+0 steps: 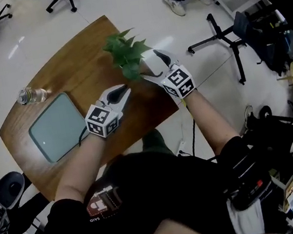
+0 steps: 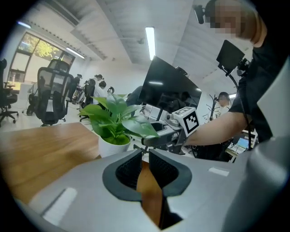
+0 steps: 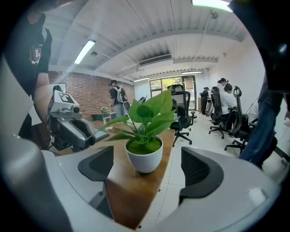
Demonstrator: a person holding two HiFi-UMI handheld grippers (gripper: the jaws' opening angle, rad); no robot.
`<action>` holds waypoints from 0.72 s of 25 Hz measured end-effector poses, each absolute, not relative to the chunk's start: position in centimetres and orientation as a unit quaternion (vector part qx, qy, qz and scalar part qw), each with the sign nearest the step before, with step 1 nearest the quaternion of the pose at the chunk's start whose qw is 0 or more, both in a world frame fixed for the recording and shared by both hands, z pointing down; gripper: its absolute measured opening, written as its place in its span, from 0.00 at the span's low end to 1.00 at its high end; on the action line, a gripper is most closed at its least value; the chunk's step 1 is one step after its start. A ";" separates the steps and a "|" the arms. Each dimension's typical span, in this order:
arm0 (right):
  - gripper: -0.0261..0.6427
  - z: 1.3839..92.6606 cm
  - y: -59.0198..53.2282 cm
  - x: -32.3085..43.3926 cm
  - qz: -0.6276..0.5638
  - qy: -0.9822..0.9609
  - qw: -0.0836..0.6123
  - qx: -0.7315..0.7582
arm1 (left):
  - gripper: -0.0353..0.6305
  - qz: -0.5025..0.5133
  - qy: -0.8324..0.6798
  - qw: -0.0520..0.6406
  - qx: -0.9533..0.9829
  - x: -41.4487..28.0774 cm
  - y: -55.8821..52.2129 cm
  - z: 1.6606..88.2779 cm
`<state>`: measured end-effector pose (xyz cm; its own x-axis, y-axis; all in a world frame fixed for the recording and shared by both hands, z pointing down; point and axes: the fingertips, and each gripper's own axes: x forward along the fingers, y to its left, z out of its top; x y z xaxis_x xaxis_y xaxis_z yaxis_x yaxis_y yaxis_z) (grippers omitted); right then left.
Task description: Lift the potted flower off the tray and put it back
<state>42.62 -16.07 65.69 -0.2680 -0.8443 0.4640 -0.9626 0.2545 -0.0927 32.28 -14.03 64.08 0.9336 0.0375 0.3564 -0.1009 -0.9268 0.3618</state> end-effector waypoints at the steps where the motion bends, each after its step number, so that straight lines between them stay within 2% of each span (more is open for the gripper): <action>1: 0.76 66.5 -16.4 42.5 0.181 -0.779 0.168 0.576 | 0.12 0.184 -0.016 0.193 0.964 32.6 -13.6 64.7; 5: 0.84 69.2 -18.9 42.2 0.169 -0.790 0.190 0.558 | 0.12 0.183 -0.025 0.196 0.963 33.3 -14.1 66.8; 10: 0.85 71.0 -21.2 41.3 0.158 -0.801 0.199 0.543 | 0.12 0.189 -0.048 0.204 0.959 32.8 -15.2 68.4; 14: 0.78 70.8 -22.2 39.9 0.134 -0.810 0.203 0.533 | 0.12 0.188 -0.060 0.204 0.959 32.3 -15.6 68.7; 15: 0.72 70.8 -22.2 39.7 0.131 -0.812 0.205 0.531 | 0.12 0.186 -0.063 0.204 0.959 32.3 -15.6 68.7; 18: 0.72 70.6 -22.3 39.4 0.131 -0.814 0.201 0.529 | 0.10 0.175 -0.069 0.200 0.961 32.2 -16.0 67.9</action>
